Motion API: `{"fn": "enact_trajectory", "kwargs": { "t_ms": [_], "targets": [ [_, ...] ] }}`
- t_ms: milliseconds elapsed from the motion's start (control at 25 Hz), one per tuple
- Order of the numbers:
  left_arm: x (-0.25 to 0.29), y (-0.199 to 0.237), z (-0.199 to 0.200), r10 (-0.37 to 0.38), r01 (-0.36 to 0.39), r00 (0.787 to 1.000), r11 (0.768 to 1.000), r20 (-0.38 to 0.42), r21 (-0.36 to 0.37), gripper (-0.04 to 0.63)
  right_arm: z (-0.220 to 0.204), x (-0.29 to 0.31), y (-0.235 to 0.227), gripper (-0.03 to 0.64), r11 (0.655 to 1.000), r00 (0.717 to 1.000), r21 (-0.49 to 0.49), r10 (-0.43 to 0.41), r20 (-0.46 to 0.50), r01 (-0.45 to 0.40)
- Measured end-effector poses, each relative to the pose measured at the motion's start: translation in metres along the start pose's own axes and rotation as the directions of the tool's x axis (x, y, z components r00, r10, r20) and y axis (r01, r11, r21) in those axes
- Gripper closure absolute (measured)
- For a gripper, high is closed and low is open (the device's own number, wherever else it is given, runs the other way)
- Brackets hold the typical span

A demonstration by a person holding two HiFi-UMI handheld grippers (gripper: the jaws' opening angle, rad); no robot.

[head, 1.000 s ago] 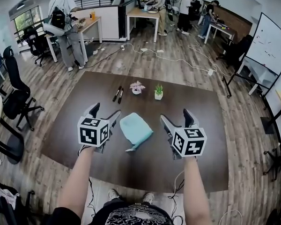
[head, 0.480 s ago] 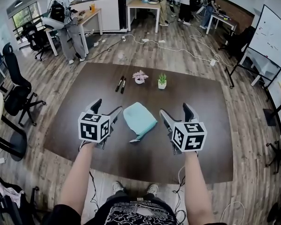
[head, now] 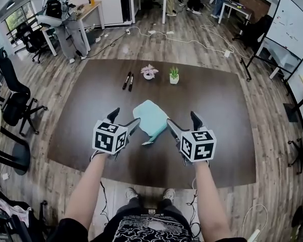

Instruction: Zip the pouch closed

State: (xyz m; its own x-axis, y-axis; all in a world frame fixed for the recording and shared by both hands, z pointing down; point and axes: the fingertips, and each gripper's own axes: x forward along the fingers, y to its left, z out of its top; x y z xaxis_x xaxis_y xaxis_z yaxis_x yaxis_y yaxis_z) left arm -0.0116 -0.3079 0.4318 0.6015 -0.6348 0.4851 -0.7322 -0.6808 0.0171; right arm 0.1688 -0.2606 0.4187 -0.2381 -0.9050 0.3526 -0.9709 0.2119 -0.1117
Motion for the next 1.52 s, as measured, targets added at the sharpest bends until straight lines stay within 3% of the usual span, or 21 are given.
{"fn": "enact_trajectory", "kwargs": {
  "t_ms": [360,600,920,1200,1360,1520],
  "targets": [
    [0.022,-0.019,-0.039,-0.103,0.11,0.99,0.991,-0.099,0.072,0.229,-0.042,0.011,0.014,0.204,0.998,0.998,0.059,-0.012,-0.06,0.015],
    [0.034,-0.036,-0.07,-0.174,0.199,0.97,0.97,-0.172,0.142,0.23,-0.069,0.014,0.022,0.208,0.995,0.996,0.092,-0.033,-0.086,0.041],
    [0.042,-0.058,-0.108,-0.275,0.334,0.923,0.919,-0.269,0.209,0.23,-0.091,0.017,0.033,0.229,0.987,0.991,0.128,-0.082,-0.104,0.095],
    [0.049,-0.07,-0.141,-0.323,0.428,0.881,0.857,-0.346,0.288,0.232,-0.107,0.02,0.045,0.235,0.979,0.985,0.147,-0.122,-0.12,0.139],
    [0.054,-0.078,-0.152,-0.335,0.462,0.865,0.821,-0.373,0.336,0.232,-0.114,0.017,0.045,0.236,0.972,0.982,0.167,-0.144,-0.119,0.163],
    [0.061,-0.082,-0.163,-0.342,0.484,0.854,0.799,-0.391,0.358,0.239,-0.121,0.011,0.043,0.236,0.965,0.979,0.187,-0.163,-0.119,0.184]
  ]
}}
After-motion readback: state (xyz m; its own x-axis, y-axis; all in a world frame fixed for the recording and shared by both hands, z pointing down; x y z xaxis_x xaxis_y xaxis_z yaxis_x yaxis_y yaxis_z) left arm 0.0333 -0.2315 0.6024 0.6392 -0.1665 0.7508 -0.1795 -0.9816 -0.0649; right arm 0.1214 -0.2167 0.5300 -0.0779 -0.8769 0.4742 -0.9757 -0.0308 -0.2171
